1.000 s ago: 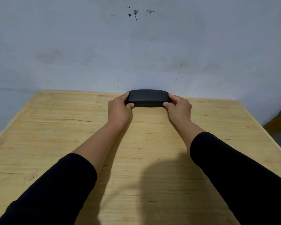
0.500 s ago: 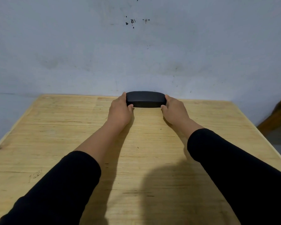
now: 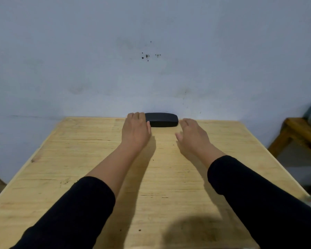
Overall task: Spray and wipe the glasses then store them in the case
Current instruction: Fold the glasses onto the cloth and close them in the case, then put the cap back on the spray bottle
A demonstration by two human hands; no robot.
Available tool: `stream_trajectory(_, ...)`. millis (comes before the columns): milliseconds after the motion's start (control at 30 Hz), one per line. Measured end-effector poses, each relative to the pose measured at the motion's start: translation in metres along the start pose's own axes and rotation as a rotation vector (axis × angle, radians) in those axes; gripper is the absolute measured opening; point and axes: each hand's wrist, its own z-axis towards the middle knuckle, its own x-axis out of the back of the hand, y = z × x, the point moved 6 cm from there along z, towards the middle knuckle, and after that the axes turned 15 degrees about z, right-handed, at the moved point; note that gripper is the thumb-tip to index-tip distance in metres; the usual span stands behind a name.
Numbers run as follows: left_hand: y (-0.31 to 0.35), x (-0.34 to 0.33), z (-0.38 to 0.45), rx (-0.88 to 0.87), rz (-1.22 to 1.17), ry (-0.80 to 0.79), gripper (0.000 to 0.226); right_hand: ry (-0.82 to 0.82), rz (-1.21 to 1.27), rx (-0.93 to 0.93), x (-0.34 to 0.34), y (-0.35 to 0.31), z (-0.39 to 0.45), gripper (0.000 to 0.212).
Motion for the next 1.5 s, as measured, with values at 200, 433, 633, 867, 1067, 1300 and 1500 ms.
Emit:
stream_trajectory(200,0.021,0.048,-0.018,-0.052,-0.022,0.109,0.037,0.088,-0.009,0.015,0.045,-0.005,-0.032,0.050)
stream_trajectory(433,0.073,0.099,-0.050,-0.145,-0.167,0.192,0.053,0.215,-0.028,-0.020,0.108,0.016,-0.083,0.051)
stream_trajectory(633,0.139,0.115,-0.078,-0.259,-0.230,0.238,0.041,0.321,-0.059,-0.092,0.162,0.056,-0.142,0.052)
stream_trajectory(867,0.211,0.103,-0.122,-0.401,-0.327,0.201,0.039,0.409,-0.095,-0.196,0.196,0.098,-0.210,0.052)
stream_trajectory(1067,0.247,0.073,-0.157,-0.479,-0.334,0.105,0.045,0.451,-0.029,-0.272,0.185,0.130,-0.251,0.053)
stream_trajectory(1300,0.265,0.029,-0.186,-0.526,-0.311,-0.081,0.046,0.542,0.266,-0.343,0.138,0.166,-0.288,0.046)
stream_trajectory(1500,0.268,0.006,-0.192,-0.501,-0.347,-0.180,0.044,0.668,0.583,-0.436,0.105,0.193,-0.304,0.046)
